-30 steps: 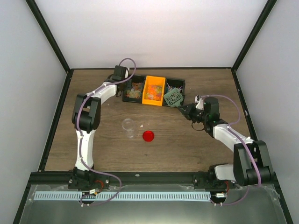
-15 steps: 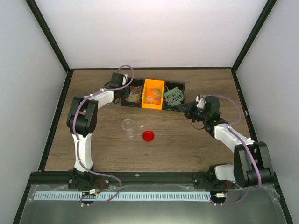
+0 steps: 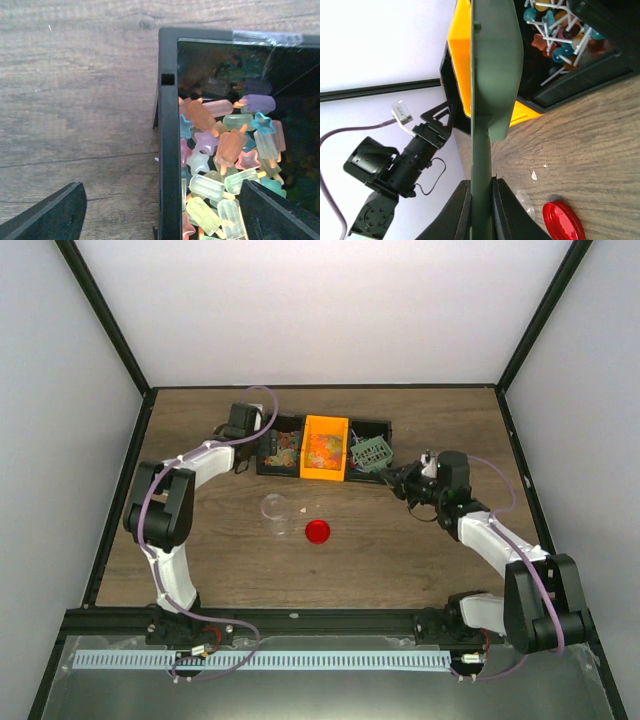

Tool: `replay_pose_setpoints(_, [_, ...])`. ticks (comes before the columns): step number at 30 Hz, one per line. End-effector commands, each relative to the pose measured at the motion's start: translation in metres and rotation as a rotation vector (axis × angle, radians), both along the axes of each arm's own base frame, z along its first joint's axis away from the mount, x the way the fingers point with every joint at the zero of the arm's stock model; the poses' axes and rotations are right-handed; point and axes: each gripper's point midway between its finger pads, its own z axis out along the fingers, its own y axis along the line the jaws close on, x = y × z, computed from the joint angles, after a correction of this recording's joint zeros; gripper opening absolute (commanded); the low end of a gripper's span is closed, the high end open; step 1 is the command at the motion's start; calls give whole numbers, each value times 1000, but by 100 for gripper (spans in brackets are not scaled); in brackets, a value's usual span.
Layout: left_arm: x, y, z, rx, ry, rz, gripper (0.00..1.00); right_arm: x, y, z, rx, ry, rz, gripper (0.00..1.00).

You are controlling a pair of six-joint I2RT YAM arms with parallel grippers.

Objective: Pack the candies
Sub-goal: Move the storage box to the center of the board, then adjust the spatula.

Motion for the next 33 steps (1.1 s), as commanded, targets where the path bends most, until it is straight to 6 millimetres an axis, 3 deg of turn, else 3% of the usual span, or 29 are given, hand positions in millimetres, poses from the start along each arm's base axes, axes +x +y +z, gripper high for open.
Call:
replay_pose_setpoints(1, [2, -5, 33, -52, -82, 12, 88, -5, 4, 1, 21, 6, -13, 1])
replay_pose_setpoints(5, [-1, -10, 57, -95, -143, 4, 99, -8, 7, -3, -1, 11, -5, 1])
replay_pose_setpoints(7, [-4, -18, 69, -117, -167, -16, 100, -11, 9, -2, 14, -9, 8, 1])
replay_pose_setpoints(13, [-27, -77, 100, -159, -206, -211, 100, -25, 27, 21, 7, -214, 199, 1])
replay_pose_setpoints(17, [-49, -116, 121, -310, -207, -407, 100, -34, 41, 25, -68, -322, 390, 1])
replay_pose_setpoints(22, [-75, -153, 131, -462, -152, -644, 90, -42, 53, 46, -80, -463, 550, 1])
replay_pose_setpoints(28, [-87, -166, 135, -533, -122, -741, 67, -41, 55, 60, -130, -546, 601, 1])
replay_pose_setpoints(33, [-104, -177, 130, -596, -68, -851, 66, -40, 56, 58, -133, -546, 619, 1])
